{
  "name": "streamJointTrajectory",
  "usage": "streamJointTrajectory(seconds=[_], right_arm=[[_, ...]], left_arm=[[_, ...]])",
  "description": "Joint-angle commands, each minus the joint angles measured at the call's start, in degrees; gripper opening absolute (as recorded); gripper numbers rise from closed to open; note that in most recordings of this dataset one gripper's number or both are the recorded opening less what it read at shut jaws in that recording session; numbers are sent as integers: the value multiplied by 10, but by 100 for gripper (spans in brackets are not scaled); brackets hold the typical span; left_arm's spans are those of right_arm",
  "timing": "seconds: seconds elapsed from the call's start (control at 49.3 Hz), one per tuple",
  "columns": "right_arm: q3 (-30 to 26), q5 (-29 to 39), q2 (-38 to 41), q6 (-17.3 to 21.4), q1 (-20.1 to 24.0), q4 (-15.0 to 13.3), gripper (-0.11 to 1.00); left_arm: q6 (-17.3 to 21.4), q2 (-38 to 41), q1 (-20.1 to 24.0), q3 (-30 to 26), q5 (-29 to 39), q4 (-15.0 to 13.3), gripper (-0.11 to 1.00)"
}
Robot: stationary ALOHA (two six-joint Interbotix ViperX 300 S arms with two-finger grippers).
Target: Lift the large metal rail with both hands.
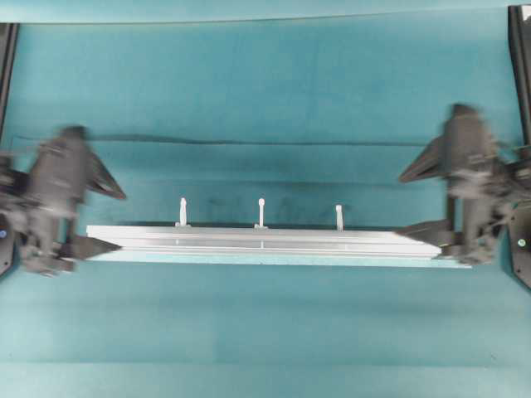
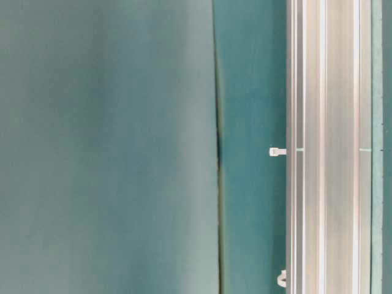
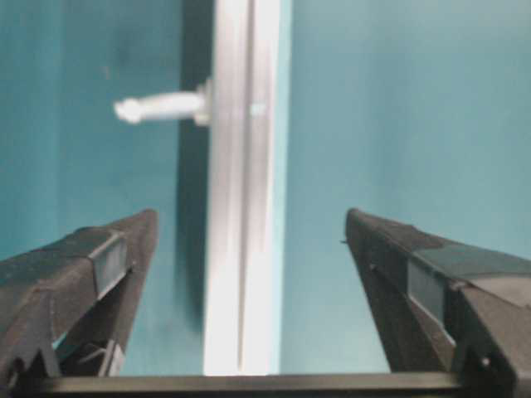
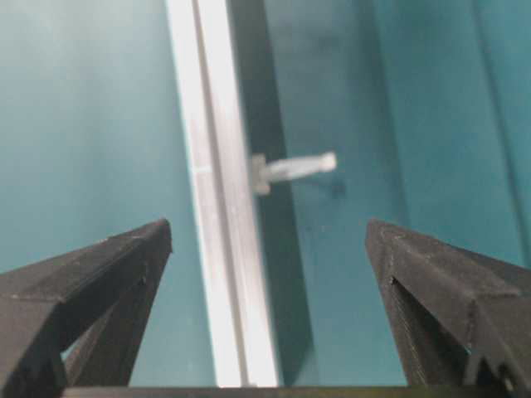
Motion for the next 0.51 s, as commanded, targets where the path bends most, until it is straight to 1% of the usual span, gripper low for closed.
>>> streamJointTrajectory(seconds=[0.0,0.081,0.243,0.365,0.487], right_arm=[[5,-4,-35,3,-2,-2,96],[19,-1,-75,4,-4,-2,96],[34,-12,-143,4,-24,-2,96],[39,-43,-185,4,-40,-2,96],[46,-87,-214,4,-49,-2,96]], left_arm=[[-1,-46,1,4,-17,0,98],[-1,-82,5,12,-31,-1,98],[-3,-146,31,23,-55,0,98],[-4,-178,42,23,-79,0,97],[-9,-186,44,24,-108,0,97]])
